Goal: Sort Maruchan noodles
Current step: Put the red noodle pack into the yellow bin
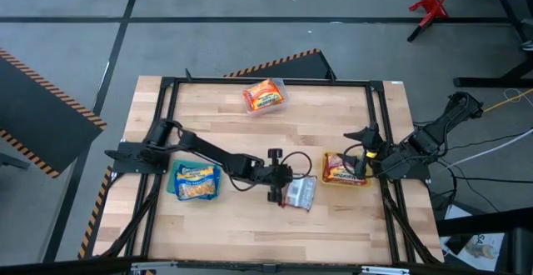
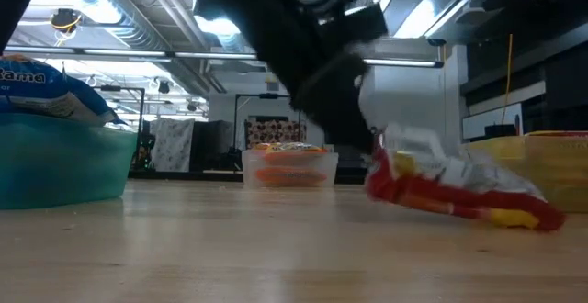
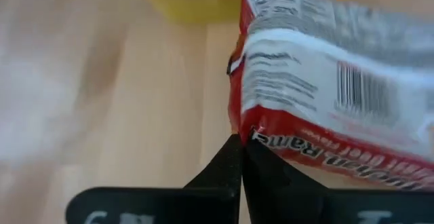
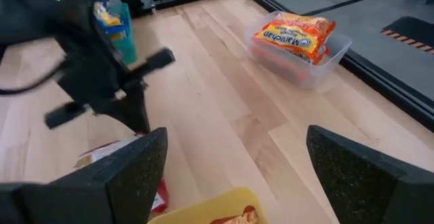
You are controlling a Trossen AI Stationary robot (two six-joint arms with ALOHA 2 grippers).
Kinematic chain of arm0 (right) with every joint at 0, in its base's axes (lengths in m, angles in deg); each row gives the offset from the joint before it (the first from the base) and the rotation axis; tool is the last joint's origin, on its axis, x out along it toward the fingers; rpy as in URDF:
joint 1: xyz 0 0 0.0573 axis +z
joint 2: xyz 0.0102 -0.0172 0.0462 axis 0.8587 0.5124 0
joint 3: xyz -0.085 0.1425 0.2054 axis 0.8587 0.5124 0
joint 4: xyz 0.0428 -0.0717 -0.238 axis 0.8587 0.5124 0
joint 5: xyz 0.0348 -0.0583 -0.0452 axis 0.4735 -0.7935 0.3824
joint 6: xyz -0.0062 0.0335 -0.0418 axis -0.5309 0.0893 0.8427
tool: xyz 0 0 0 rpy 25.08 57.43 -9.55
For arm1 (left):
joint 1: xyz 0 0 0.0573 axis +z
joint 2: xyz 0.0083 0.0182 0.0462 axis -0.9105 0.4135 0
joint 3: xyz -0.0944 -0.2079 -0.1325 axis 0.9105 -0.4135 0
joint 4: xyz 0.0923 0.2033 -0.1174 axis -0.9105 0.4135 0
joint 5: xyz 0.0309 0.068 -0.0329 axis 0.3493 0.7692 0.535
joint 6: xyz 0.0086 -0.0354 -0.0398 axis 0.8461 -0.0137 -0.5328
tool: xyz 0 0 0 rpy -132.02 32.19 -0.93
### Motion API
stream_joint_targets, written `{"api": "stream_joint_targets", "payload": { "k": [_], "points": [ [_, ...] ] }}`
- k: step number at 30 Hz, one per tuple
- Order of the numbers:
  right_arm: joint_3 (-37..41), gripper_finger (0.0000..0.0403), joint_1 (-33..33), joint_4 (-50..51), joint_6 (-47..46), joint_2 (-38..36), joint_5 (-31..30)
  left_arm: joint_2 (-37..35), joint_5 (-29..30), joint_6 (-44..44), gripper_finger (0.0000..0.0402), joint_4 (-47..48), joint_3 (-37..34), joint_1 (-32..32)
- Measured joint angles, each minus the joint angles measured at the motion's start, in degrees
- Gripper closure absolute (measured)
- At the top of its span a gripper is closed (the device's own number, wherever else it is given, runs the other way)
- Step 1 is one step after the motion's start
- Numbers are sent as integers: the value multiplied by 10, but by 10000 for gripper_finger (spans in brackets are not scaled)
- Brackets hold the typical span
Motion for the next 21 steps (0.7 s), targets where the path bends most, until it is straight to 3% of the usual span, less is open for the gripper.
{"api": "stream_joint_targets", "payload": {
  "k": [9,21],
  "points": [
    [0,63,0,-47,3,-9,-16,-54,39,0,401,-17,0,-5],
    [-3,63,0,-77,16,-29,-41,-60,82,11,401,-102,0,17]
  ]
}}
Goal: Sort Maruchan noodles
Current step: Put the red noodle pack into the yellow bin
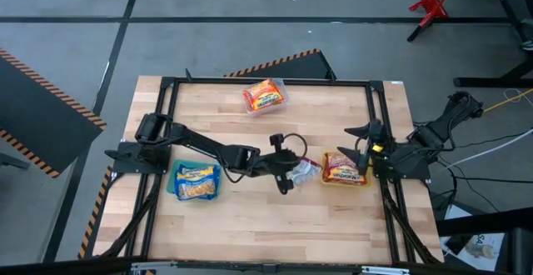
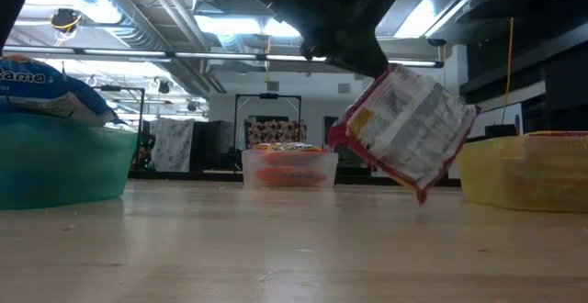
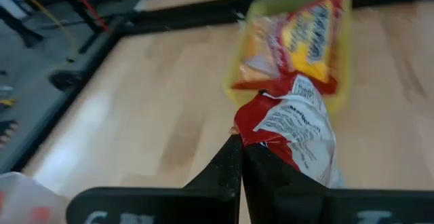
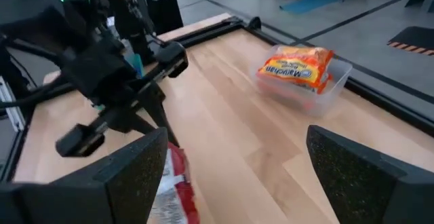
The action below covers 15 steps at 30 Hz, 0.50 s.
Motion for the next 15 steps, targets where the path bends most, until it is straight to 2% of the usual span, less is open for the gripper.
{"api": "stream_joint_targets", "payload": {
  "k": [15],
  "points": [
    [-81,63,0,0,87,-11,-38,0,65,76,401,-121,0,36]
  ]
}}
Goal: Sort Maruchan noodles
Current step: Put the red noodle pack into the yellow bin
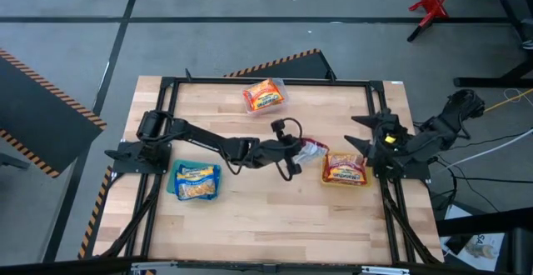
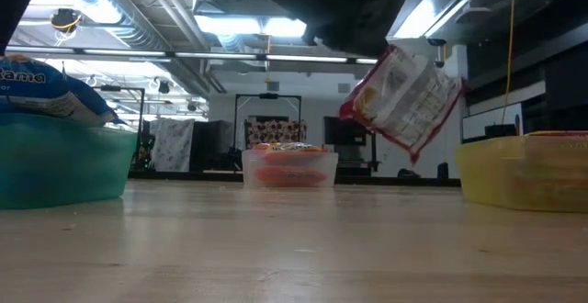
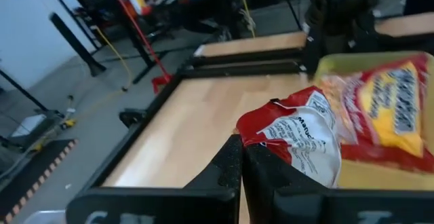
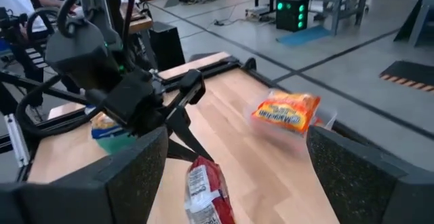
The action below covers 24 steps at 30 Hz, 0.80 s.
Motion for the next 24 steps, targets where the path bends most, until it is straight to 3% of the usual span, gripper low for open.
{"api": "stream_joint_targets", "payload": {
  "k": [15,24],
  "points": [
    [-15,63,0,2,33,0,-38,1,14,38,402,-35,62,26],
    [-15,63,0,-1,33,-28,-91,69,20,65,401,-36,150,26]
  ]
}}
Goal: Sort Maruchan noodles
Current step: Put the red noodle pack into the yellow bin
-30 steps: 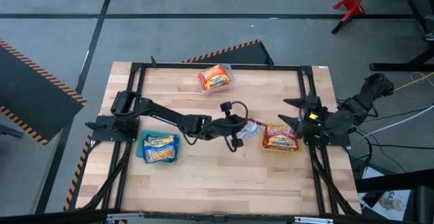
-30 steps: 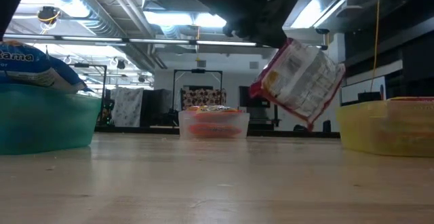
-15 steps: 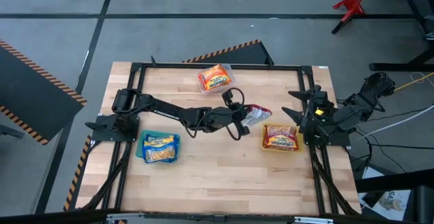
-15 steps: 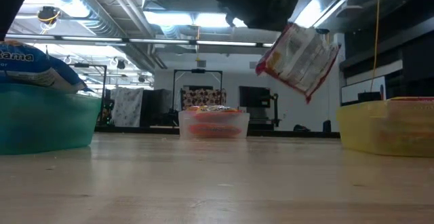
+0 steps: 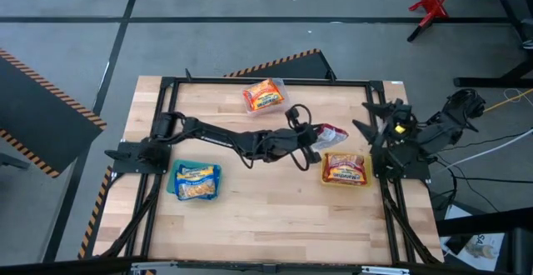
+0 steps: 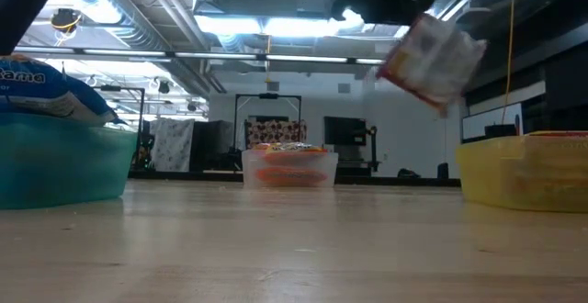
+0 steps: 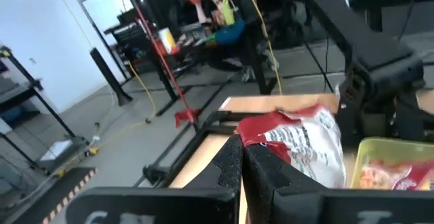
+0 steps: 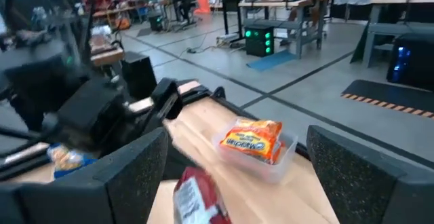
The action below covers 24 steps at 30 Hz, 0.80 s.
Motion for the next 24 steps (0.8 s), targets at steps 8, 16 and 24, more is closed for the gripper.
{"api": "stream_joint_targets", "payload": {
  "k": [8,16,24],
  "points": [
    [0,63,0,-1,1,-44,-21,65,21,43,401,2,94,-6],
    [0,63,0,0,15,-71,-26,118,20,55,401,3,150,-7],
    [0,63,0,2,15,-73,-21,145,20,75,401,6,176,-11]
  ]
}}
